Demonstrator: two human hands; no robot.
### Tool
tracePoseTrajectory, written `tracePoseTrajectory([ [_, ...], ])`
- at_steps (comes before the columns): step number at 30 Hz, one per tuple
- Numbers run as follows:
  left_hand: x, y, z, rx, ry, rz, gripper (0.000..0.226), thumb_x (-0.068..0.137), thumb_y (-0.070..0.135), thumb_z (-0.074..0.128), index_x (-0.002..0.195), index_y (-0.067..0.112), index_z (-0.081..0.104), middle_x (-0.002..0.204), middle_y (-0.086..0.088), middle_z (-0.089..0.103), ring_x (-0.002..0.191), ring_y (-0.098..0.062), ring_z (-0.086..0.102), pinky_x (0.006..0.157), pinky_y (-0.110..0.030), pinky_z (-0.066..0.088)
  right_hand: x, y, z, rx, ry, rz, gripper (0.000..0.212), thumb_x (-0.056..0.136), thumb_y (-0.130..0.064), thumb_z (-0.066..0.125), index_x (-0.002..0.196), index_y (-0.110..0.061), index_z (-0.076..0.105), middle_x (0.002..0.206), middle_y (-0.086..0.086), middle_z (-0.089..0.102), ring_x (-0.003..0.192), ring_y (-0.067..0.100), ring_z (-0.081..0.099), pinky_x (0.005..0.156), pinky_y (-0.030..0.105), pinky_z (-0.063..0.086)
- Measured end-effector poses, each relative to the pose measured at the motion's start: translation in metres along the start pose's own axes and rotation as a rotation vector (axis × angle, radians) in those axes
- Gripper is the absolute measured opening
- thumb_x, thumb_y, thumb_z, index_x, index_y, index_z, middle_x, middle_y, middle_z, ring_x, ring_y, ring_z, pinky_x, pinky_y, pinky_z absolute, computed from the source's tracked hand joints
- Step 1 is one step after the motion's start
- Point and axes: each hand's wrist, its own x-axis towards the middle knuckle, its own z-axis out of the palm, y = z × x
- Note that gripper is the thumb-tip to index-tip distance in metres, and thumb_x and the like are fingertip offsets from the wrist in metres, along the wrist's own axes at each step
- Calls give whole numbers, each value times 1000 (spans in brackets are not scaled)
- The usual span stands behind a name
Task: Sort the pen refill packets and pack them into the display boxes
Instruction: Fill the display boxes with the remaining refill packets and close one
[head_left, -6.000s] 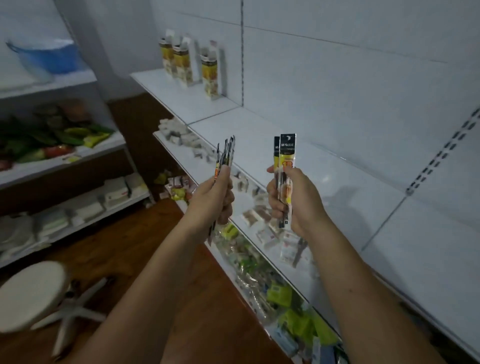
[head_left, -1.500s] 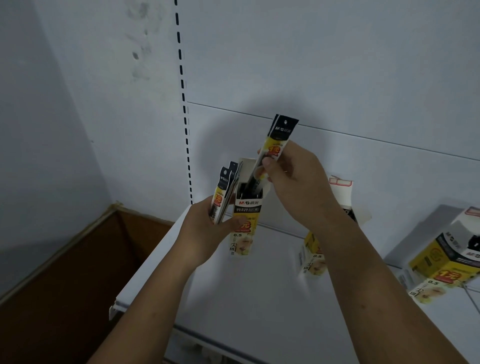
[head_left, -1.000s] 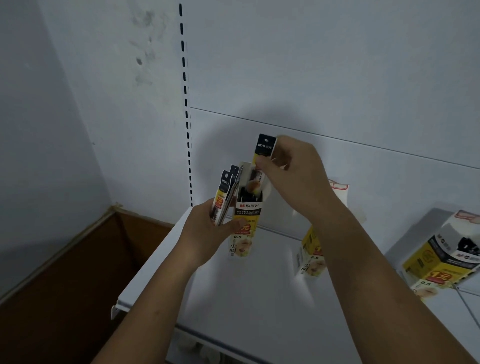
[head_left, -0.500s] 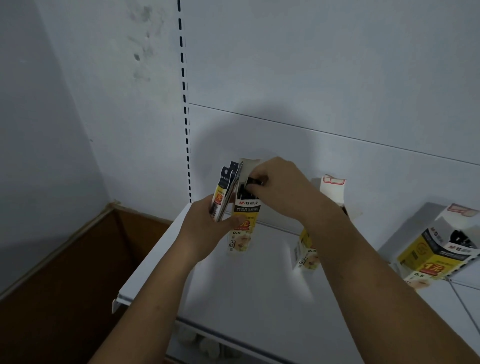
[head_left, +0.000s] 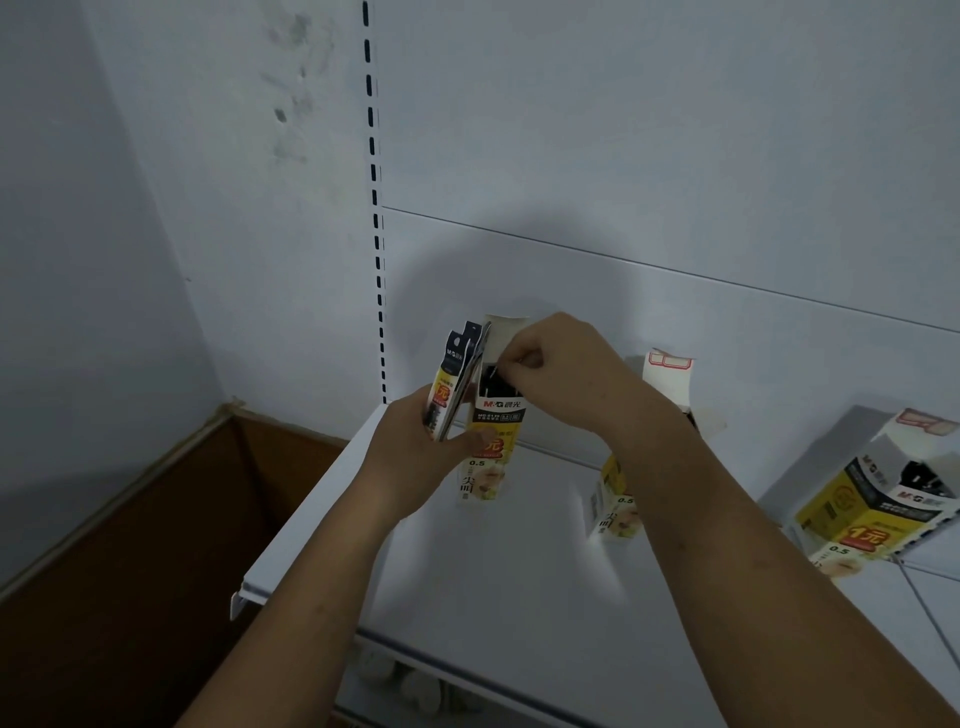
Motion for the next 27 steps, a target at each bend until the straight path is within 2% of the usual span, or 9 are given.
tracePoseTrajectory([
  [3,-3,4,-2,-68,31,27,33,91,28,79,109,48,59,91,28,69,76,10,67,60,-9,50,-5,3,0,8,83,-41,17,97,-29,62,92,-31,79,88,-19,72,83,1,65,90,41,57],
  [5,-4,5,-5,-148,57,-10,21,96,33,71,109,41,58,82,24,64,70,2,66,55,-15,48,-11,5,3,45,203,-59,14,97,-31,63,93,-32,77,91,-20,70,80,-2,59,89,37,53],
  [7,-7,4,-11,-277,71,-79,17,101,36,62,113,28,53,67,14,53,54,-7,49,52,-24,41,-21,5,7,85,348,-75,11,97,-29,65,93,-30,75,96,-14,68,85,3,56,84,30,47],
  [10,-16,7,-22,-391,56,-113,27,105,37,53,110,10,50,66,-8,43,56,-20,40,49,-32,36,-40,-3,12,248,489,-92,11,97,-22,68,91,-29,72,88,-13,67,78,6,58,70,11,43],
  [13,-26,15,-32,-418,-10,-66,43,99,45,53,103,2,56,61,-9,48,52,-22,44,47,-32,37,-55,-17,21,463,427,-57,9,99,-19,68,95,-22,76,80,-11,72,72,10,67,62,20,53],
  [15,-30,17,-37,-405,-63,-54,40,103,41,52,102,2,60,59,-7,54,49,-23,47,48,-32,39,-60,-24,29,574,345,1,9,99,-20,68,97,-20,77,81,-8,74,65,8,68,58,24,53],
  [18,-37,20,-41,-356,-123,-33,34,108,34,48,104,4,63,63,-5,65,49,-22,57,50,-33,47,-65,-31,41,675,232,93,15,99,-29,70,107,-18,75,87,-3,75,46,7,60,52,30,55],
  [22,-41,22,-43,-331,-114,-45,29,106,32,50,109,8,66,79,-8,73,53,-26,64,50,-34,51,-67,-35,47,761,219,170,19,96,-33,73,106,-17,72,90,-1,72,40,17,57,41,26,47],
  [27,-40,24,-43,-319,-140,-50,25,102,31,56,112,13,69,92,-13,77,61,-32,73,49,-35,56,-69,-35,48,819,163,139,8,97,-25,72,95,-18,74,81,4,75,41,22,55,43,26,45],
])
